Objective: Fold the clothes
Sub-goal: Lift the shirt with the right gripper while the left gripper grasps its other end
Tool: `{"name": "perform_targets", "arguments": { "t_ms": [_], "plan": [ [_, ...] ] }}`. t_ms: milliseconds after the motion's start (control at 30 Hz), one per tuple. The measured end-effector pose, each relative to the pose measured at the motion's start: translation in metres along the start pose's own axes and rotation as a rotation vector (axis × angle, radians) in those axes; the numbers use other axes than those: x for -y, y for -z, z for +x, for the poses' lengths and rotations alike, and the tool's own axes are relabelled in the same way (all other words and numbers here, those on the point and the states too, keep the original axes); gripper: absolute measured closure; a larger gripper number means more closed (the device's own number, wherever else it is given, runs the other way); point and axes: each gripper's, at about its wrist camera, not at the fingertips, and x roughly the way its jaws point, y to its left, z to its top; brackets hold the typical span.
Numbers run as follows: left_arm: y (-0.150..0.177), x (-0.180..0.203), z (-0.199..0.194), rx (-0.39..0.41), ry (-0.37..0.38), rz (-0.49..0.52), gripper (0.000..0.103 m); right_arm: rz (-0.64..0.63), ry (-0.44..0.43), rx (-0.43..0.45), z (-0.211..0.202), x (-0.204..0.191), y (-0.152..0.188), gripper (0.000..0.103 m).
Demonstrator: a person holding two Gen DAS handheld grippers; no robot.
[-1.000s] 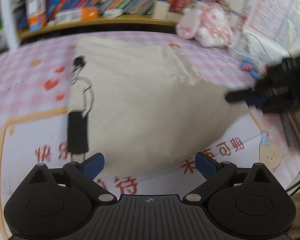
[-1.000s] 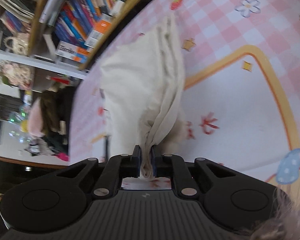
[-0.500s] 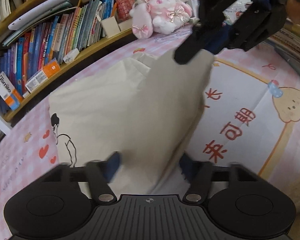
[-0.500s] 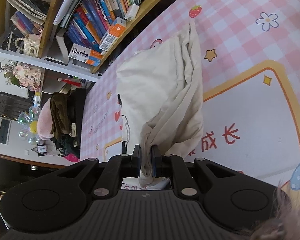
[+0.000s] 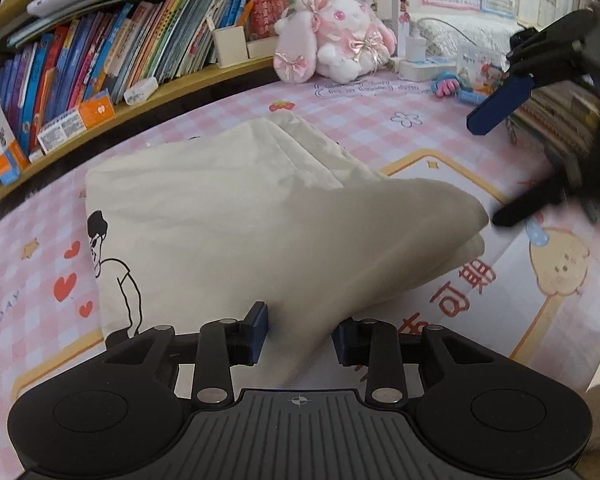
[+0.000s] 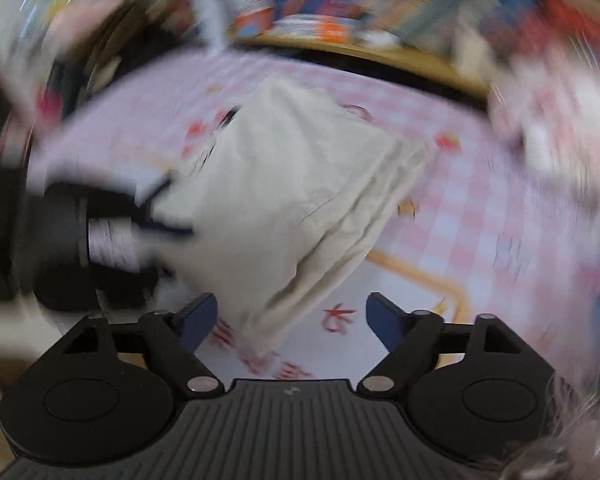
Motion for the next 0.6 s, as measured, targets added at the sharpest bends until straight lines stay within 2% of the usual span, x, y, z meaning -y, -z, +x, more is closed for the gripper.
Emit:
{"name": "perform_targets", "arguments": {
  "t_ms": [167, 400, 467, 533, 600],
  "plan": [
    [0.0, -0.002, 0.0, -0.003, 0.015, -0.008, 0.07, -0.244, 0.078, 0.0, 0.025, -0.032, 0.009, 0.011],
    [0.002, -0.003, 0.0, -0.002, 0.019, -0.018, 0.07, -0.586, 0.187, 0.001, 0.061, -0.076, 0.021, 0.012],
    [0.004, -0.002, -0.001, -0.005, 0.019, -0.012, 0.069, -0.684, 0.218, 0.001, 0.071, -0.089, 0.024, 0.023],
    [0.007, 0.002, 0.0, -0.013, 0.007, 0.015, 0.066, -0.781, 0.249, 0.001, 0.081, -0.101, 0.028, 0.062],
    [0.011, 0.007, 0.0, -0.025, -0.027, 0.065, 0.066, -0.822, 0.275, 0.001, 0.084, -0.103, 0.029, 0.079]
  ]
}}
